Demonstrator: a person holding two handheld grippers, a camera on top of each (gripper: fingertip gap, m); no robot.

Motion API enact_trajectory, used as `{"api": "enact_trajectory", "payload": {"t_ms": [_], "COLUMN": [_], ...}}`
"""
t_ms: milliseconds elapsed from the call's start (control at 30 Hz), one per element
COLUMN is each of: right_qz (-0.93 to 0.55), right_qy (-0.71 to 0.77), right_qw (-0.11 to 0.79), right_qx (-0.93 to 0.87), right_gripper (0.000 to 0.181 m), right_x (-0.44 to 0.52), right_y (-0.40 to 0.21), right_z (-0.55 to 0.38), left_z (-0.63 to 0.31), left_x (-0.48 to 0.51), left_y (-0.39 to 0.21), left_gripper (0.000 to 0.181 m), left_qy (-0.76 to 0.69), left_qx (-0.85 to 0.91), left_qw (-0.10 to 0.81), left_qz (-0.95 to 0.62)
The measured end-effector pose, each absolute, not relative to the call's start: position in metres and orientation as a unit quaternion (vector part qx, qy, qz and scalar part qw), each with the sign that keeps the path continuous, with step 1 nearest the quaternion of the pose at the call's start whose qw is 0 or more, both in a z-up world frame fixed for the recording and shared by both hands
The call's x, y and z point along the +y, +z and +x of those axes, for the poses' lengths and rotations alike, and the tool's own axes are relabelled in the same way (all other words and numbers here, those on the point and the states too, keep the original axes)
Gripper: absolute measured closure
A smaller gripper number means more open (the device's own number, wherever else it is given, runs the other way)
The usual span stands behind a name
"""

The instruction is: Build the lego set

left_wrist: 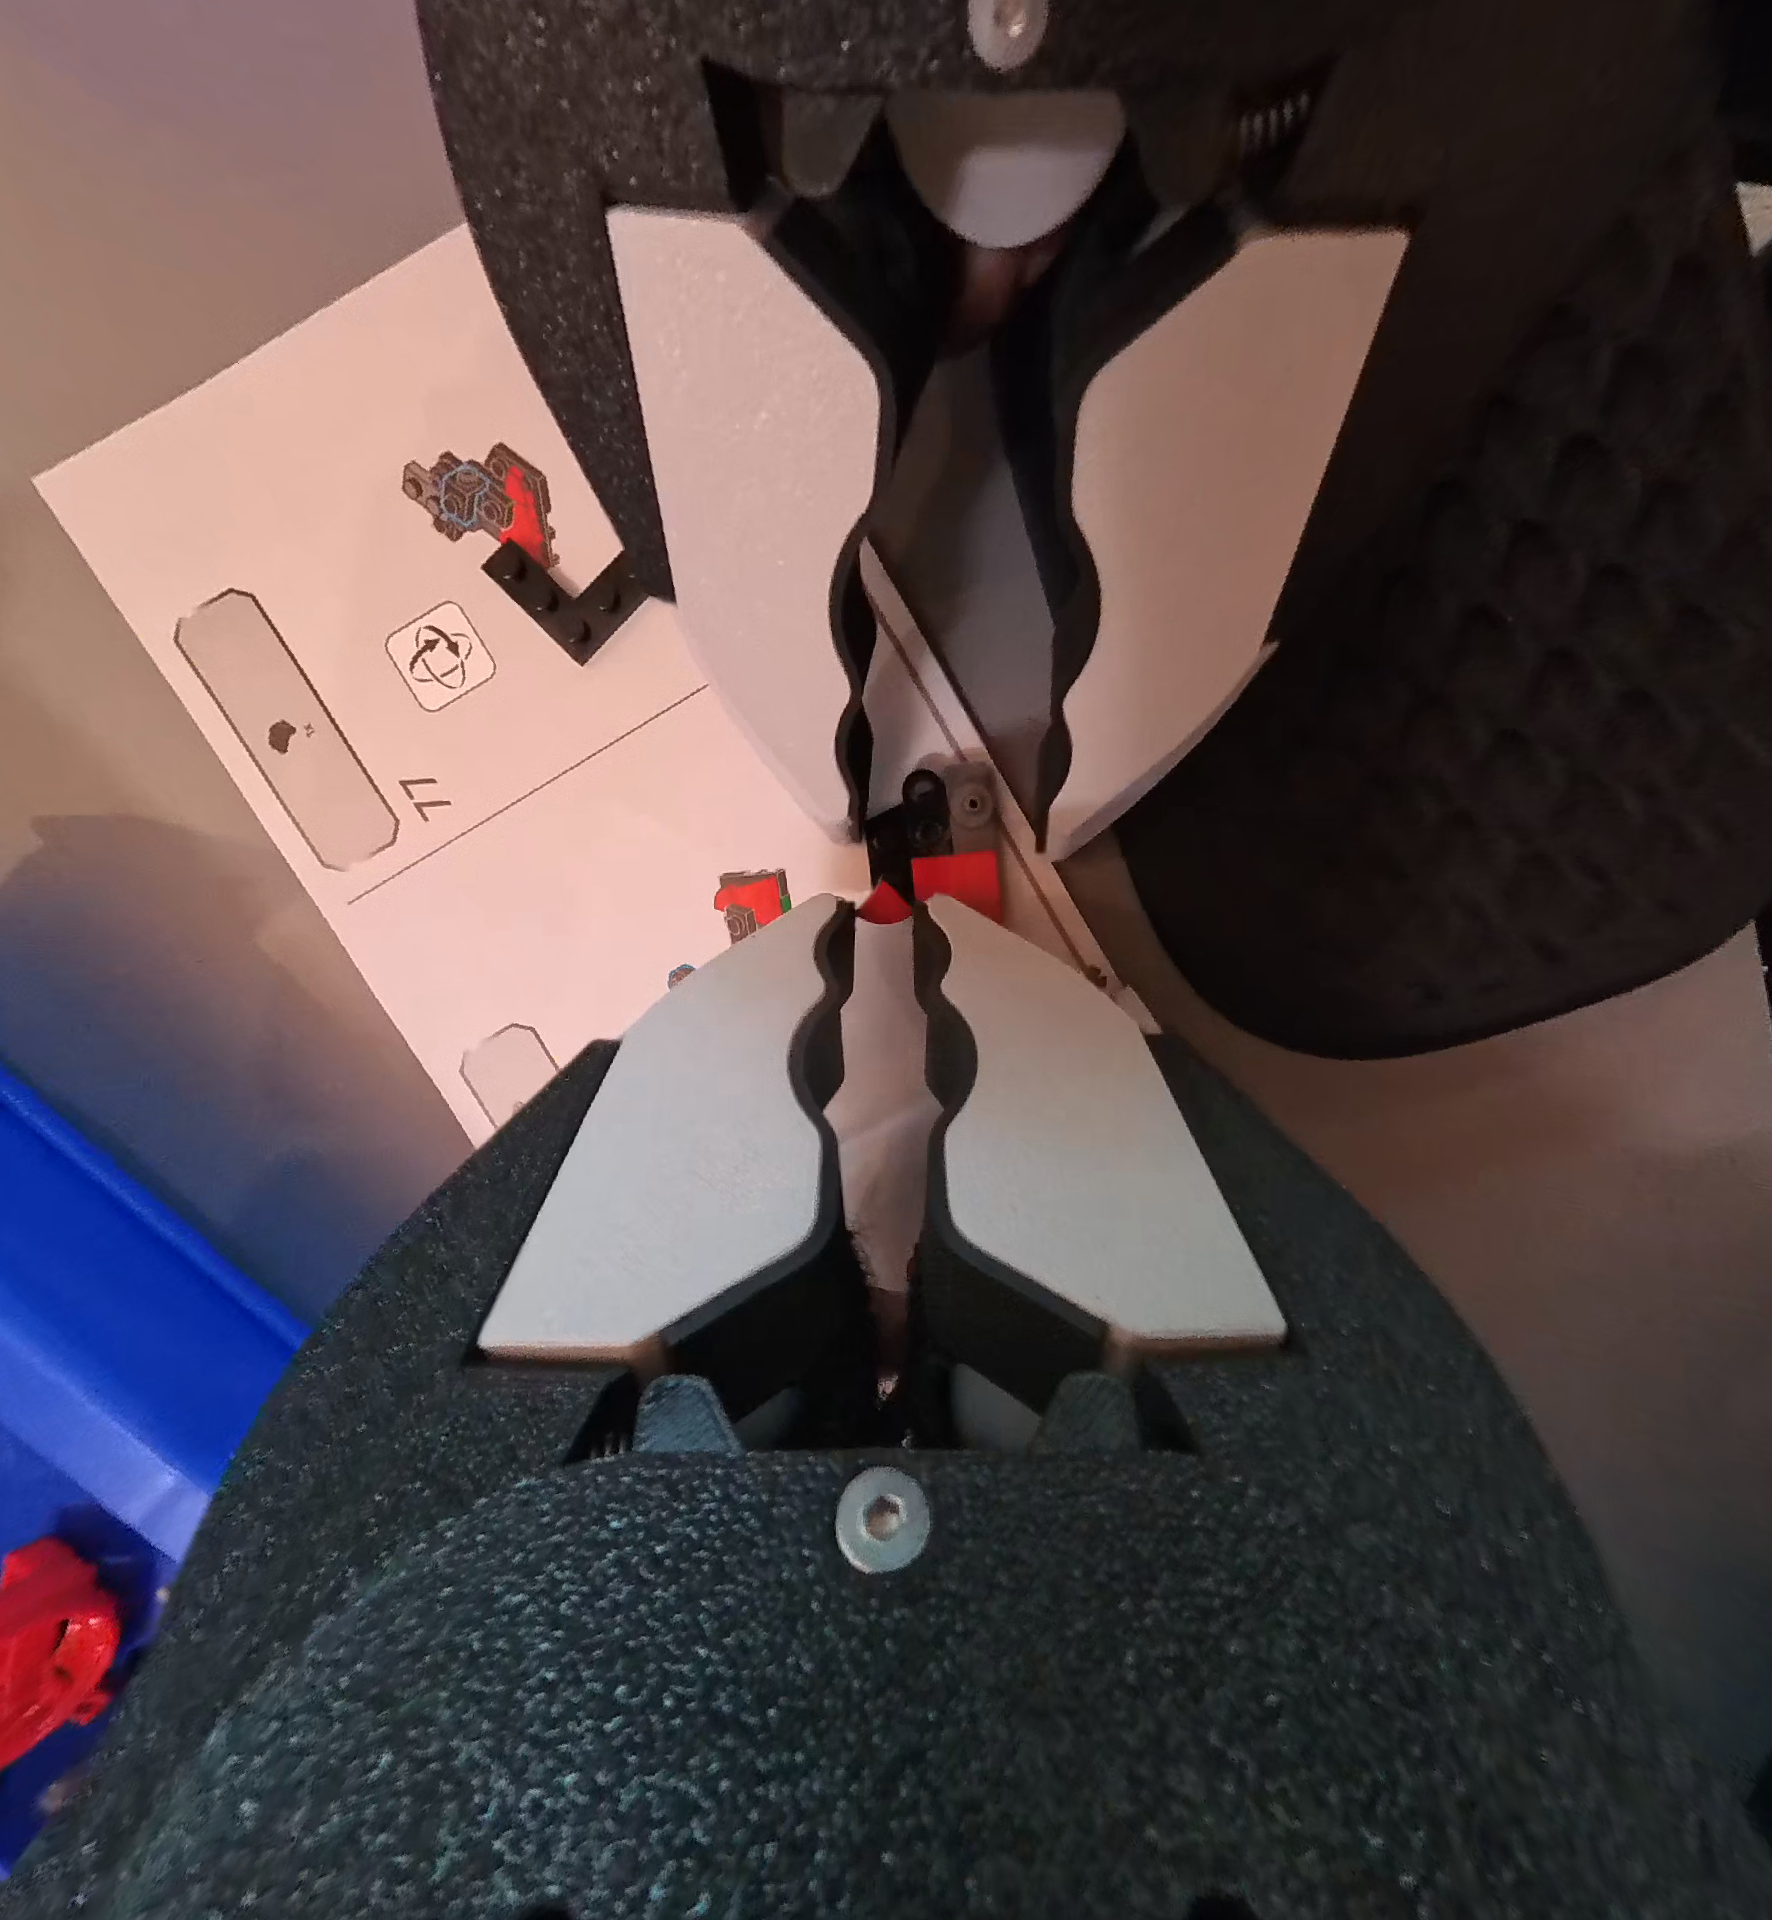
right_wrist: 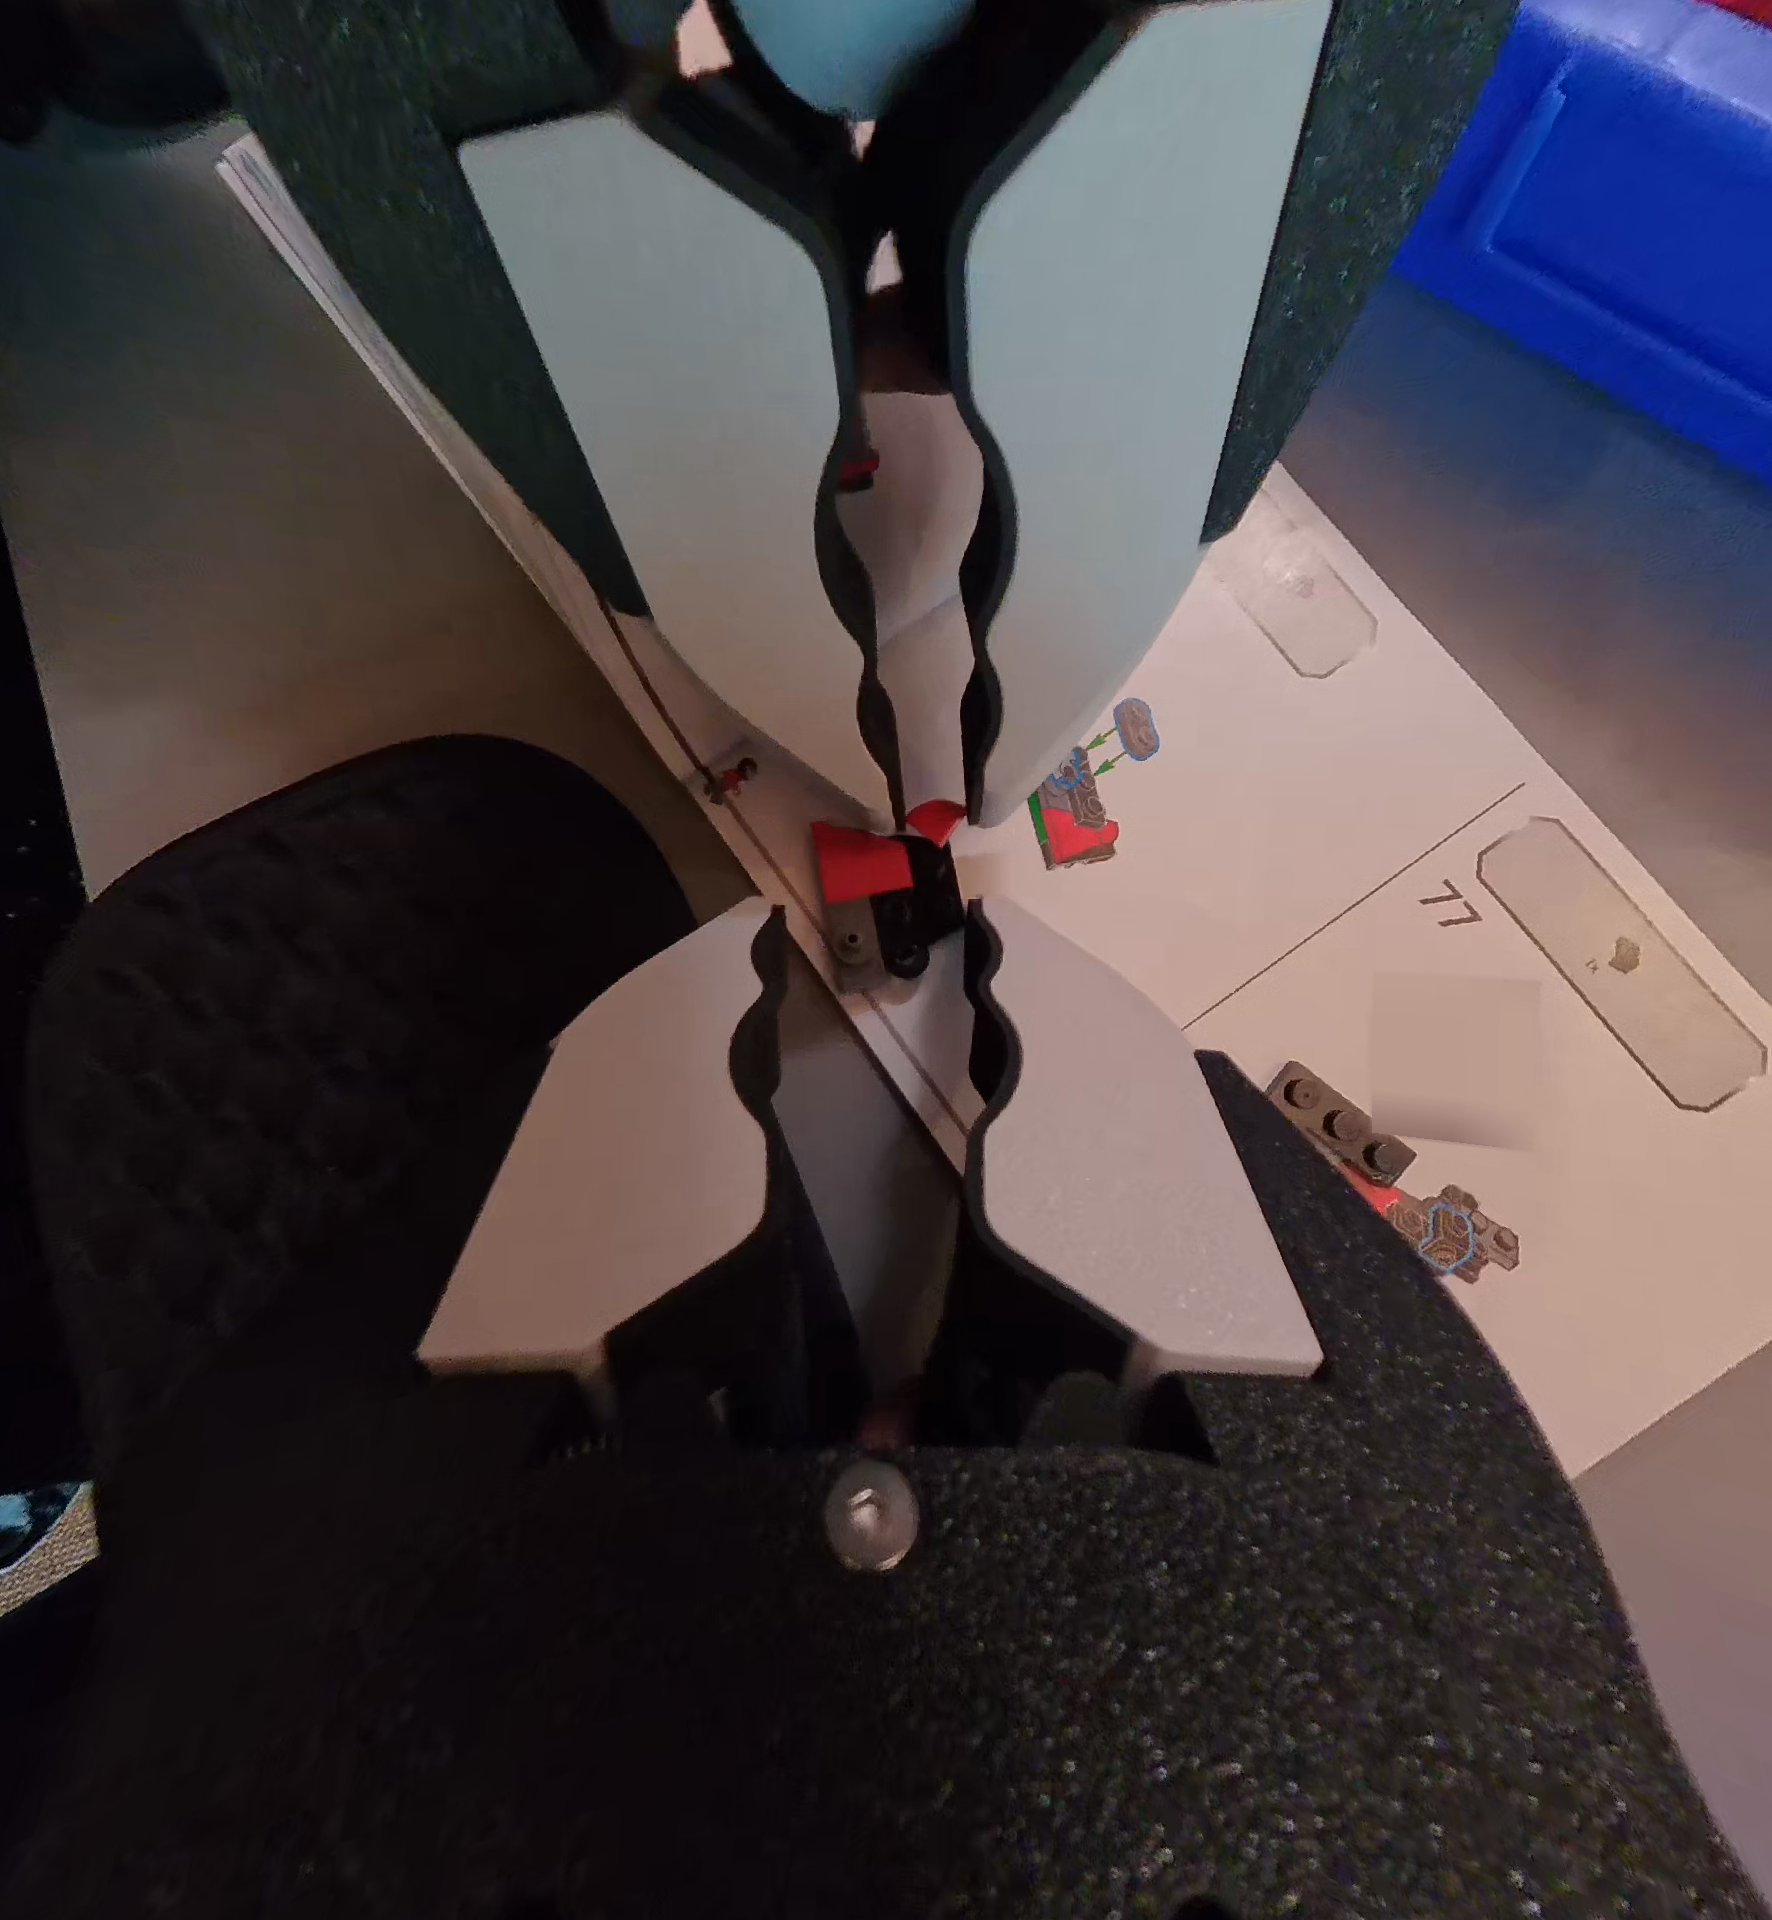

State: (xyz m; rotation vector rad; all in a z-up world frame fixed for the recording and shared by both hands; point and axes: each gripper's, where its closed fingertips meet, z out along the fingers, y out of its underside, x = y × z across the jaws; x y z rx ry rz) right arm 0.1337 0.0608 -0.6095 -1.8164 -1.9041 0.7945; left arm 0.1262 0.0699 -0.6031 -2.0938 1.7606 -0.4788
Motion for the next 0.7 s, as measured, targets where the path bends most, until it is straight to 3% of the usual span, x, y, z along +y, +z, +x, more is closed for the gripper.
{"api": "enact_trajectory", "payload": {"t_ms": [700], "right_qz": [-0.637], "right_qy": [0.308], "right_qw": [0.197], "right_qx": [-0.679], "right_gripper": [0.148], "right_x": [0.059], "right_y": [-0.590], "right_z": [0.157], "left_z": [0.129], "left_x": [0.071], "left_y": [-0.607], "left_gripper": [0.172], "left_qy": [-0.148], "left_qx": [0.699], "left_qw": [0.149], "left_qz": [-0.684]}}
